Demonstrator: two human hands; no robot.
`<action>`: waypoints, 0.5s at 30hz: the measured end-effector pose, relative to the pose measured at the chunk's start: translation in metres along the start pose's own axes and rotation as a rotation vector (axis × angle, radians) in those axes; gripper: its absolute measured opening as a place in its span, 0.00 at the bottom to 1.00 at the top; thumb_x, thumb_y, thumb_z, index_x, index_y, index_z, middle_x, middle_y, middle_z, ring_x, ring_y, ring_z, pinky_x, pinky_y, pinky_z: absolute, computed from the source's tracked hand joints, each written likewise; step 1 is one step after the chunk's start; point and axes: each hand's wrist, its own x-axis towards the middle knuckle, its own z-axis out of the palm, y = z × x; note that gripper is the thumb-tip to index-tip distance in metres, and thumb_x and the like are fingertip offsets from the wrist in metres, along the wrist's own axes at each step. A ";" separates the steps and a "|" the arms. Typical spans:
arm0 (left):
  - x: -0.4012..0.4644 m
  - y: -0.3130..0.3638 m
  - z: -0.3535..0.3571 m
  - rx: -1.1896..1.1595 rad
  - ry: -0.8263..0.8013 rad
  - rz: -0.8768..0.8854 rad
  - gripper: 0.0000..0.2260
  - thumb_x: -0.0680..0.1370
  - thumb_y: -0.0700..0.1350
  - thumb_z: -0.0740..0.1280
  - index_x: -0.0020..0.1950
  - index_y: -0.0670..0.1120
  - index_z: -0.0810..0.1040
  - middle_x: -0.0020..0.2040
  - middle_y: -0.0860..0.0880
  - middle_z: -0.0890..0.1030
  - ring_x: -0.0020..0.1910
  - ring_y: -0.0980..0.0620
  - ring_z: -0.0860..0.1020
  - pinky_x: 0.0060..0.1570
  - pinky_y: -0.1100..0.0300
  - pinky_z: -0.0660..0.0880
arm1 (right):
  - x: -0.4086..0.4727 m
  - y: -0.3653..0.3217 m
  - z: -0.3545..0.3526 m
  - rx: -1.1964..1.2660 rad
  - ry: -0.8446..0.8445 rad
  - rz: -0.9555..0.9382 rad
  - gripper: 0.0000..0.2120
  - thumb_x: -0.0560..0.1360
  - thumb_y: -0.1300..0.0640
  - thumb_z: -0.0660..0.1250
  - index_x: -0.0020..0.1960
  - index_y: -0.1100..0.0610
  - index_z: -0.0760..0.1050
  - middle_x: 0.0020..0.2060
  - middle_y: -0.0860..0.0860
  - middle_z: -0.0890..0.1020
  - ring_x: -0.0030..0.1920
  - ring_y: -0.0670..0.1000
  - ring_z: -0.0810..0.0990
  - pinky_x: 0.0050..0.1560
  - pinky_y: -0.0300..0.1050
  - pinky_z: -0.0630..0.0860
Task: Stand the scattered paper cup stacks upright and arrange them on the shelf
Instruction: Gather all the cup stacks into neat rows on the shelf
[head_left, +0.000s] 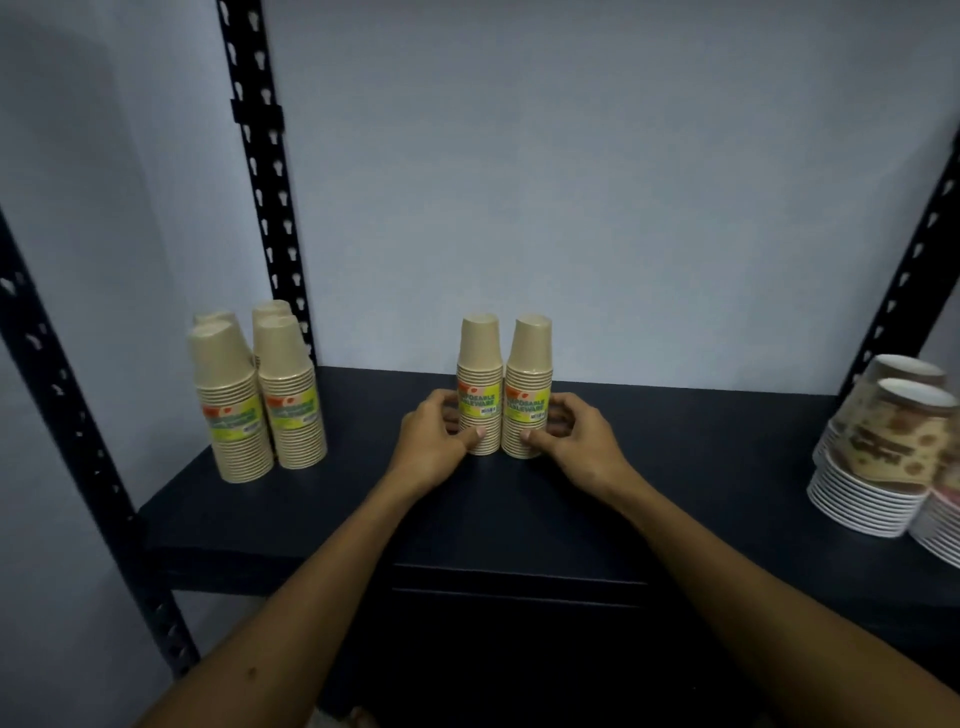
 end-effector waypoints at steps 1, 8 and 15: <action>0.006 0.001 0.006 -0.003 -0.012 0.005 0.23 0.72 0.43 0.74 0.65 0.44 0.72 0.52 0.51 0.78 0.51 0.53 0.79 0.49 0.63 0.74 | 0.004 0.003 -0.005 -0.008 0.006 0.005 0.24 0.70 0.60 0.74 0.64 0.57 0.72 0.55 0.50 0.82 0.53 0.46 0.82 0.56 0.47 0.80; 0.040 -0.002 0.029 0.010 -0.059 0.035 0.23 0.73 0.42 0.73 0.67 0.44 0.73 0.56 0.48 0.81 0.53 0.54 0.79 0.52 0.61 0.75 | 0.029 0.019 -0.025 -0.006 0.020 0.036 0.23 0.70 0.59 0.75 0.63 0.55 0.74 0.55 0.49 0.82 0.53 0.46 0.82 0.56 0.48 0.80; 0.047 -0.009 0.027 -0.008 -0.075 0.024 0.22 0.72 0.43 0.74 0.65 0.45 0.75 0.55 0.49 0.82 0.53 0.54 0.80 0.56 0.57 0.77 | 0.036 0.019 -0.022 -0.034 0.029 0.056 0.24 0.70 0.61 0.75 0.63 0.56 0.74 0.56 0.49 0.82 0.54 0.46 0.81 0.58 0.47 0.79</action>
